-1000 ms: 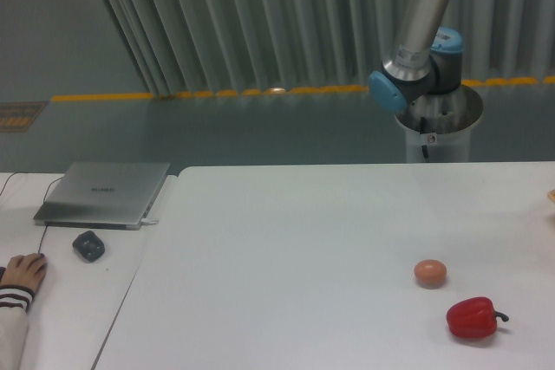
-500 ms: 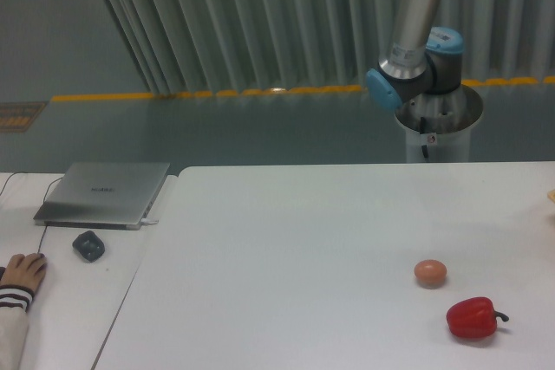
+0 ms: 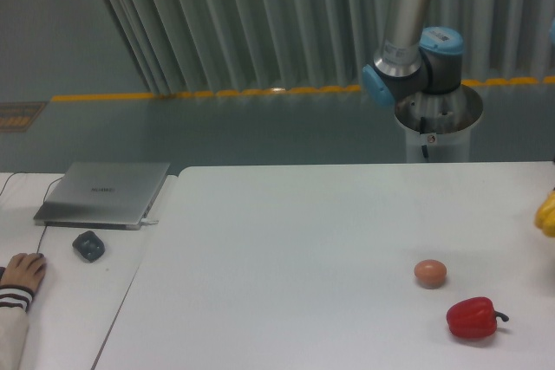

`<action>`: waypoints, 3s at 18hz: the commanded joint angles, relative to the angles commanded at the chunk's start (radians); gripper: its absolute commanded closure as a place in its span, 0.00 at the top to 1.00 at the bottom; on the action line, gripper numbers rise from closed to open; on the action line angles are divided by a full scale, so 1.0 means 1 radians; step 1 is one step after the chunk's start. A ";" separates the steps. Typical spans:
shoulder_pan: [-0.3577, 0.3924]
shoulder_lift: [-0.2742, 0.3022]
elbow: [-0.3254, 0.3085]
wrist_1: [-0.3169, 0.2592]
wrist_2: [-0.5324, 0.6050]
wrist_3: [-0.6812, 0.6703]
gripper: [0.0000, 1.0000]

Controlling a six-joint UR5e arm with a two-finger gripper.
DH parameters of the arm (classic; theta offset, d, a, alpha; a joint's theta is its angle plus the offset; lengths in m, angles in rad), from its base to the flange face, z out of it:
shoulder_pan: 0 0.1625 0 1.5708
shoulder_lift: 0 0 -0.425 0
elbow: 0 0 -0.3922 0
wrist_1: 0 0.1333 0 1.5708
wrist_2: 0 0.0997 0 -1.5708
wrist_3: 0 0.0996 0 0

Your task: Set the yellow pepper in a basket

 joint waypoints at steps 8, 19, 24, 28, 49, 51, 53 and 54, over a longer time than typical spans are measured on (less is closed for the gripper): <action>-0.097 -0.008 -0.103 0.207 0.076 -0.155 0.34; -0.177 -0.061 -0.179 0.347 0.213 -0.186 0.34; -0.178 -0.069 -0.183 0.345 0.213 -0.185 0.39; -0.175 -0.069 -0.175 0.345 0.213 -0.172 1.00; -0.181 -0.005 -0.048 0.224 0.327 0.145 1.00; -0.181 0.000 -0.052 0.224 0.325 0.147 1.00; -0.181 0.000 -0.054 0.224 0.322 0.147 1.00; -0.181 0.000 -0.055 0.224 0.321 0.147 1.00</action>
